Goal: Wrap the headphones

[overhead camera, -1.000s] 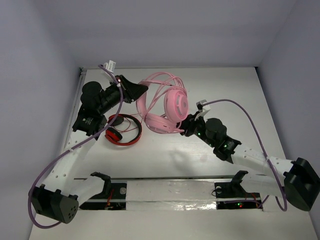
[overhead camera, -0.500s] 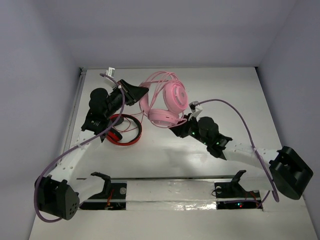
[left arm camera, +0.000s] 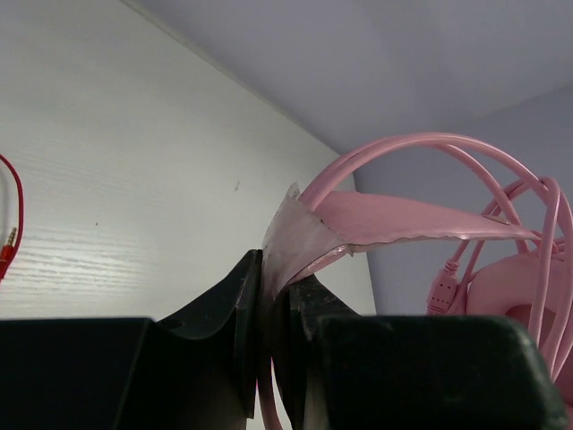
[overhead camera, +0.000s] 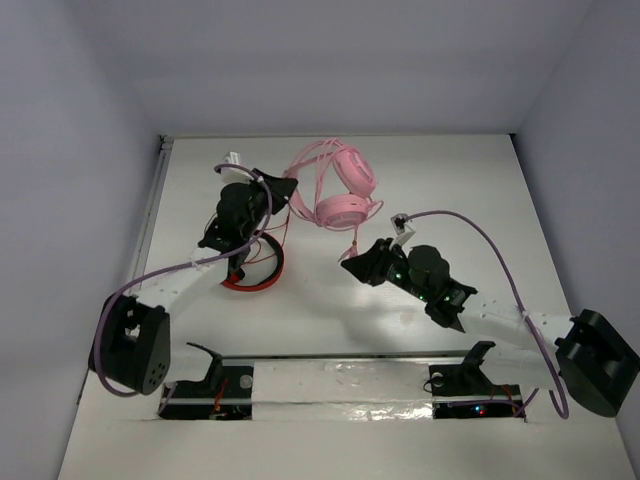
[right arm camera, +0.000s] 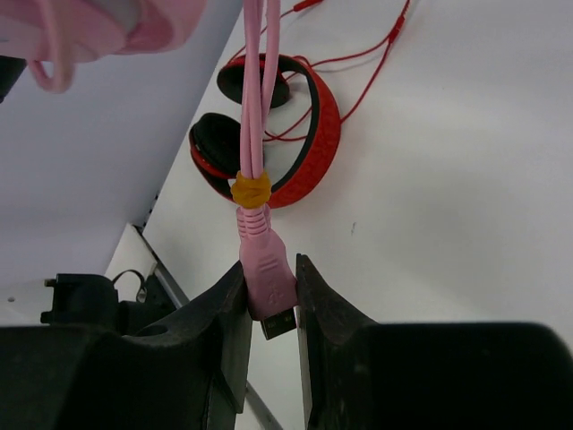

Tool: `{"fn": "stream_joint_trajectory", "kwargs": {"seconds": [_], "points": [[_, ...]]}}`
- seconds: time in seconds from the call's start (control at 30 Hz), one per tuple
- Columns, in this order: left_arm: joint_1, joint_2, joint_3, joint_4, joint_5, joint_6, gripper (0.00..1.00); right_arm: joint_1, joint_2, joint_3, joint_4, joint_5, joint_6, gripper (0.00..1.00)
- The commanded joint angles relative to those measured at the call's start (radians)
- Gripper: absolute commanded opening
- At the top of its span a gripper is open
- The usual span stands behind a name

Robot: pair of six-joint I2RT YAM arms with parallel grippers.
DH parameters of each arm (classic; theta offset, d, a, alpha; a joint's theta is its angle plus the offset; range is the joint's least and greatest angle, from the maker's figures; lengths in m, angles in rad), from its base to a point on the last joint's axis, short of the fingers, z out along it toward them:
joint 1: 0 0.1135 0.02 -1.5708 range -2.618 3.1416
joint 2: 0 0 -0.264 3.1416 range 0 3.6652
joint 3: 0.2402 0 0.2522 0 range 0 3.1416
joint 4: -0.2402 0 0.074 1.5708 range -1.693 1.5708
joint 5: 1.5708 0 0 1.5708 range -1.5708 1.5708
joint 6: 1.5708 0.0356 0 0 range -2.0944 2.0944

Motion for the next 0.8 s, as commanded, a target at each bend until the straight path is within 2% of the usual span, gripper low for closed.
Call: {"fn": "stream_joint_trajectory", "kwargs": {"seconds": [0.0,0.23,0.43,0.63,0.77], "points": [[-0.055,0.042,0.052,0.251,-0.118,-0.118,0.00,0.007,-0.023,-0.034,0.034,-0.024,0.064,0.00],[-0.141,0.191,0.102,0.277,-0.251,-0.199,0.00,0.038,-0.013,-0.034,-0.007,0.123,0.065,0.01],[-0.170,0.259,0.116,0.245,-0.352,-0.144,0.00,0.083,-0.014,-0.025,0.032,0.149,0.107,0.03],[-0.202,0.244,0.037,0.263,-0.405,-0.080,0.00,0.093,-0.048,-0.031,0.095,0.145,0.189,0.08],[-0.221,0.242,-0.006,0.274,-0.377,-0.084,0.00,0.093,-0.036,-0.034,0.183,0.180,0.225,0.09]]}}
